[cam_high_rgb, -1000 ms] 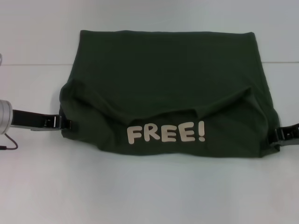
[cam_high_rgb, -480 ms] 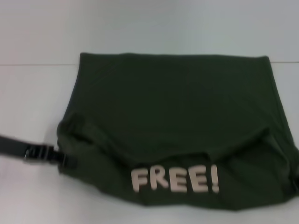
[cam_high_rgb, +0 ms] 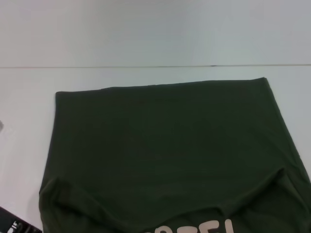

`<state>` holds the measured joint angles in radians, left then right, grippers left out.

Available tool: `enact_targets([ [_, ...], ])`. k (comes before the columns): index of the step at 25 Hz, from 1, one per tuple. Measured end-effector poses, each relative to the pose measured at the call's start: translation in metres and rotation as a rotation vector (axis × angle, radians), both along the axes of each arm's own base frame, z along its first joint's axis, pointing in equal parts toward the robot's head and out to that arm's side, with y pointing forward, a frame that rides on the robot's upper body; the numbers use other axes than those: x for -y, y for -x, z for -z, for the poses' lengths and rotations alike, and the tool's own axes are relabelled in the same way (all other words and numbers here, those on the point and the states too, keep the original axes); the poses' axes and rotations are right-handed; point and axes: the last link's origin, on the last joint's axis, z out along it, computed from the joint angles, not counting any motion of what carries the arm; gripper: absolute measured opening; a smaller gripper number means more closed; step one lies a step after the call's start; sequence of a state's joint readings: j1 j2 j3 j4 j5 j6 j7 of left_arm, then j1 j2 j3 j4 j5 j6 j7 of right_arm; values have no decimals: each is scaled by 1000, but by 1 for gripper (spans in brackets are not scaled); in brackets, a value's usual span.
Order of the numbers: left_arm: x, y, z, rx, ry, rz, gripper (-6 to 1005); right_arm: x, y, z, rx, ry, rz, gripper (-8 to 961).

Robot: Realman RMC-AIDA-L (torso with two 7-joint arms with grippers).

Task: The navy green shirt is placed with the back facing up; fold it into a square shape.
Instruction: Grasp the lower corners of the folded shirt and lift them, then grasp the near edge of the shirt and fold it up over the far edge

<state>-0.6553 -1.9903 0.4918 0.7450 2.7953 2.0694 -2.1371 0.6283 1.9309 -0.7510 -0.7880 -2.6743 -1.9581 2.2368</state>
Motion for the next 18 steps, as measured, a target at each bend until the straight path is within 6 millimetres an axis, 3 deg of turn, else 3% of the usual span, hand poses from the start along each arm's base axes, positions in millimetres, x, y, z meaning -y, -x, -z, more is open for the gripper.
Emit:
enact_targets([
  [8,-15,-6,-11,89,-137,21,97,-1,2,7,-50,-53,30,53],
  [18,-46,-7,-44,265,-496,-109,100,-26,3,-29,-309,-430,202,52],
])
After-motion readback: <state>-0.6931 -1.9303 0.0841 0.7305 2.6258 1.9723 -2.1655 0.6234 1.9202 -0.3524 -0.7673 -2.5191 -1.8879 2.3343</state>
